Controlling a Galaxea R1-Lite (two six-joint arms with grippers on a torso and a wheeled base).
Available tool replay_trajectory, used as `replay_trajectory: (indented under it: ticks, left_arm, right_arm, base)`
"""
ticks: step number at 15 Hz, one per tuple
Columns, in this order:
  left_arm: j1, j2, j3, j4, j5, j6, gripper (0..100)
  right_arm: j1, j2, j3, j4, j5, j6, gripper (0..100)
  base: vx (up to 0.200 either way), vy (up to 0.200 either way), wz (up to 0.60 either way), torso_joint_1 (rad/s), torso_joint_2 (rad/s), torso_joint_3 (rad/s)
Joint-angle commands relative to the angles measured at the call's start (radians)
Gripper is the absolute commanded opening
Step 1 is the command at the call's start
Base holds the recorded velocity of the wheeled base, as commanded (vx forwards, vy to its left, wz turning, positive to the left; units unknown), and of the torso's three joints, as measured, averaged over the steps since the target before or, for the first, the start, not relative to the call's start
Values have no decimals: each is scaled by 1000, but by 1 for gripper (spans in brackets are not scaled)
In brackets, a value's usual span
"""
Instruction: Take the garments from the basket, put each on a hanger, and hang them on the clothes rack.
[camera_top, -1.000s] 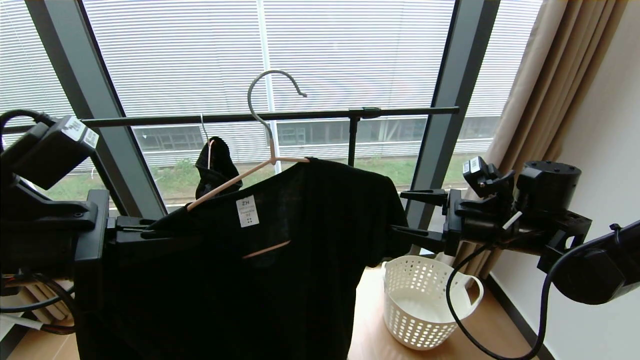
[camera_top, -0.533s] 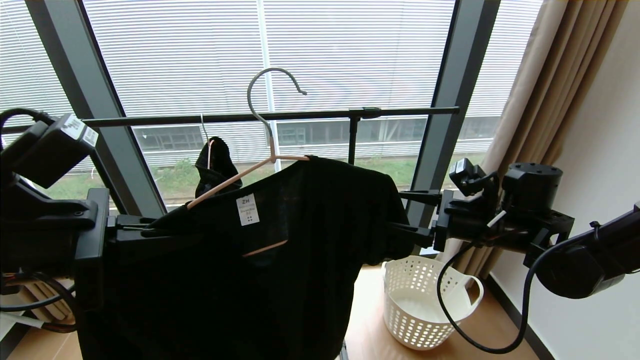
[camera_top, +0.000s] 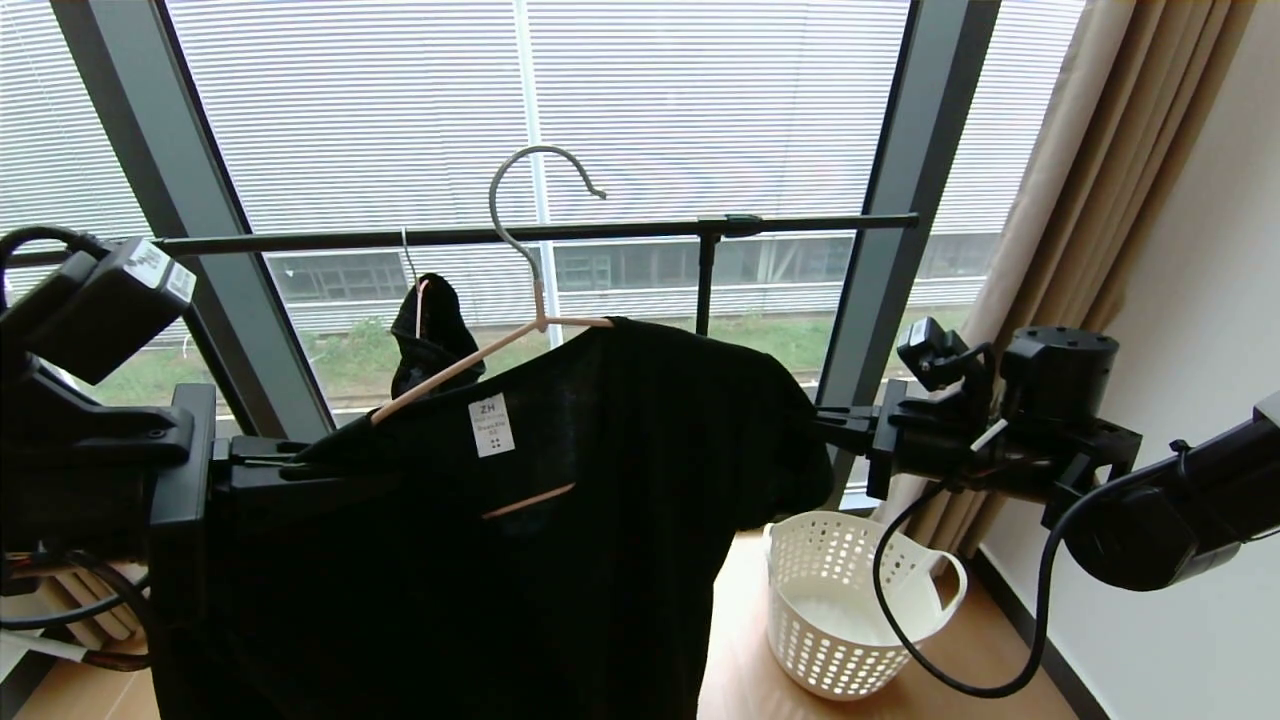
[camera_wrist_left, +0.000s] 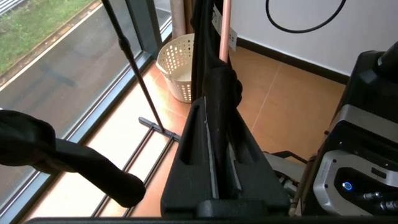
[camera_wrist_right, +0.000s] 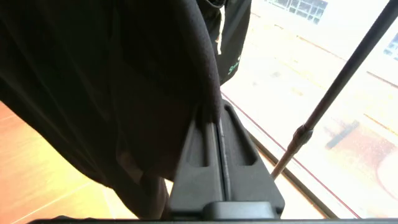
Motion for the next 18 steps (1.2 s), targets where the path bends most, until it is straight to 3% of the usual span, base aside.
replay_trajectory:
  ticks: [1, 7, 18]
  left_arm:
    - [9, 1, 8, 0, -1, 0, 0]
    - [20, 1, 8, 2, -3, 0, 0]
    - [67, 21, 9, -11, -3, 1, 0]
  right_arm:
    - [-31, 23, -21, 0, 0, 0, 0]
    - [-91, 43, -50, 0, 0, 1, 0]
    - [-105, 61, -67, 17, 2, 3, 0]
  base:
    - [0, 0, 0, 0, 0, 0]
    - [0, 0, 0, 0, 0, 0]
    - [0, 0, 0, 0, 0, 0]
